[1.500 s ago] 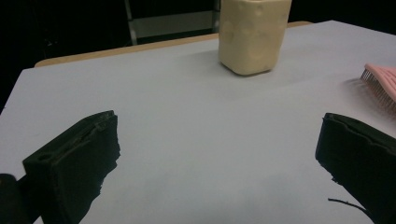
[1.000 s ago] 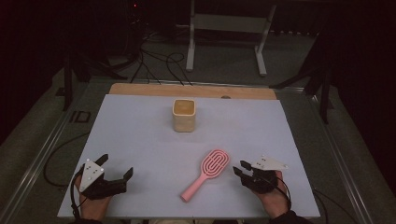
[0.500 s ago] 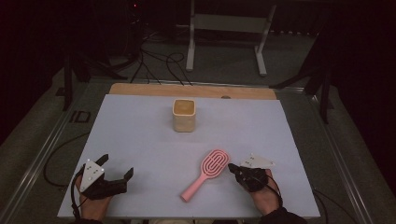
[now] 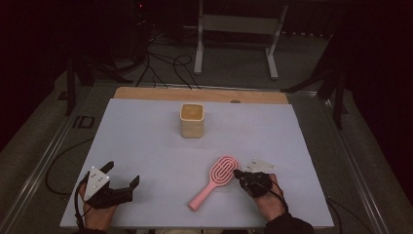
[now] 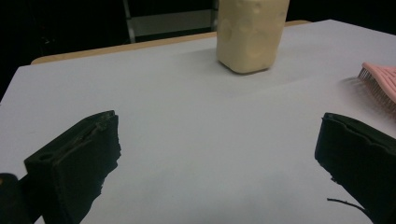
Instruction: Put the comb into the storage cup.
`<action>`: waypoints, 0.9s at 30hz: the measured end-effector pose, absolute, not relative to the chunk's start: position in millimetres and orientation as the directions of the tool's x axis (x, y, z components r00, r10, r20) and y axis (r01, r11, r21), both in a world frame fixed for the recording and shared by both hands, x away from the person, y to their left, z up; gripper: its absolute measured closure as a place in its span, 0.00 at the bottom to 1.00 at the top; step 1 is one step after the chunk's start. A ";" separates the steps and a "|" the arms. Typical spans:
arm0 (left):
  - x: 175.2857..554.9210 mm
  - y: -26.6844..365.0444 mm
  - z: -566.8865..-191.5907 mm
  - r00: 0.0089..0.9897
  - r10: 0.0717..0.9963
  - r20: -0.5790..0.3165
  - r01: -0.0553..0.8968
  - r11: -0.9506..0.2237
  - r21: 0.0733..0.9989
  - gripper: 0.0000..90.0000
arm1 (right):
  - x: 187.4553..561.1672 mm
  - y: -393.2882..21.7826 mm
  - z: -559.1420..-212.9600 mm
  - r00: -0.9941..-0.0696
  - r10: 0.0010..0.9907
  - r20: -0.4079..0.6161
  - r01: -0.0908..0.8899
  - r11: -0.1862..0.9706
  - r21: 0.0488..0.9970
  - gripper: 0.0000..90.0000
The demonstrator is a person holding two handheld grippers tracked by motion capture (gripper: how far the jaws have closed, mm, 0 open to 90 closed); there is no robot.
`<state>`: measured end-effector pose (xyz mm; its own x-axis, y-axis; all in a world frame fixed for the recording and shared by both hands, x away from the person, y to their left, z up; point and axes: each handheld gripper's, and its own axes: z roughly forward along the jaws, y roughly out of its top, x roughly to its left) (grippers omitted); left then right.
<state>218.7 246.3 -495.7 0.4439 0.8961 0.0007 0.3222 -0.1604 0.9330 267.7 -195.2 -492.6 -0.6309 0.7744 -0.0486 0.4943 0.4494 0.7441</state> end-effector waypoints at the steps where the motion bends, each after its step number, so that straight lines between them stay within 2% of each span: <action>1: 218.9 246.4 -495.8 0.444 0.896 0.001 0.323 -0.161 0.933 0.01 | 271.1 -193.0 -492.5 -0.632 0.773 -0.054 0.494 0.456 0.740 1.00; 27: 219.1 246.4 -495.9 0.443 0.897 0.004 0.322 -0.163 0.932 0.01 | 318.5 -142.1 -488.4 -0.693 0.714 -0.101 0.477 0.559 0.678 0.99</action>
